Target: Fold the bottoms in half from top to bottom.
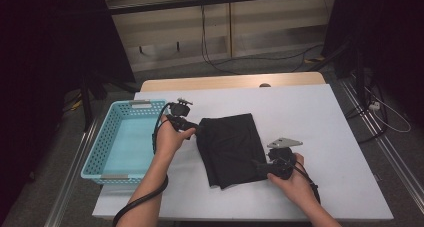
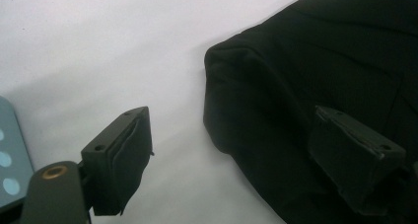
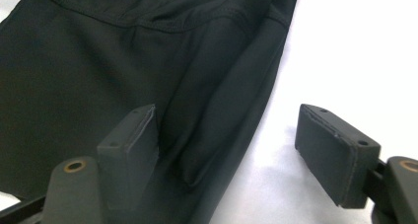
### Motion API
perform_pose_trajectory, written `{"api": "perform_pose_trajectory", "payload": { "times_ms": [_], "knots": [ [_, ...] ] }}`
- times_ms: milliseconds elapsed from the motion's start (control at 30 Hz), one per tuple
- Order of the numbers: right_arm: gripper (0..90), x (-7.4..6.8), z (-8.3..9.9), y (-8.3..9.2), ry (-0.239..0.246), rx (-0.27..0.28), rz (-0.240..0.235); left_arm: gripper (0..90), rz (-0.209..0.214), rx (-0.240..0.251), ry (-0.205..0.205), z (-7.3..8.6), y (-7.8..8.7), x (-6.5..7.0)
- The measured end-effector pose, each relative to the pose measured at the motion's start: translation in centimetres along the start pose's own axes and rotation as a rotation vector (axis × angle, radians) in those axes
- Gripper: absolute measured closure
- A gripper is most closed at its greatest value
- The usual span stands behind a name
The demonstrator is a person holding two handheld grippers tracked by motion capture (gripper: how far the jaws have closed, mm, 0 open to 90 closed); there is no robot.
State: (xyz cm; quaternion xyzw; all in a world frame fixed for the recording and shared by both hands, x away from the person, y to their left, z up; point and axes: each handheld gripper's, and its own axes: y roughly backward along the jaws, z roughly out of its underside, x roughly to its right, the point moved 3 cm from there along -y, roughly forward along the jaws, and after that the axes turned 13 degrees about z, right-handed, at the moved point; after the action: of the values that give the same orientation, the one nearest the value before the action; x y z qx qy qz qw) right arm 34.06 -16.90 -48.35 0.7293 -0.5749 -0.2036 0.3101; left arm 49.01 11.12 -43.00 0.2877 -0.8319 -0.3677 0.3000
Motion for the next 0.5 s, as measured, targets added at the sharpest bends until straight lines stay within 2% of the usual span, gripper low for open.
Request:
{"api": "perform_pose_trajectory", "payload": {
  "times_ms": [233,500],
  "knots": [
    [25.7,-0.2,0.1,0.04,-0.007,0.003,0.006,16.6,-0.001,0.003,0.002,0.06,-0.02,0.03],
    [35.3,-0.67,0.15,0.22,-0.028,0.005,0.009,15.9,0.0,-0.001,-0.006,-0.09,0.02,0.21]
  ]
}}
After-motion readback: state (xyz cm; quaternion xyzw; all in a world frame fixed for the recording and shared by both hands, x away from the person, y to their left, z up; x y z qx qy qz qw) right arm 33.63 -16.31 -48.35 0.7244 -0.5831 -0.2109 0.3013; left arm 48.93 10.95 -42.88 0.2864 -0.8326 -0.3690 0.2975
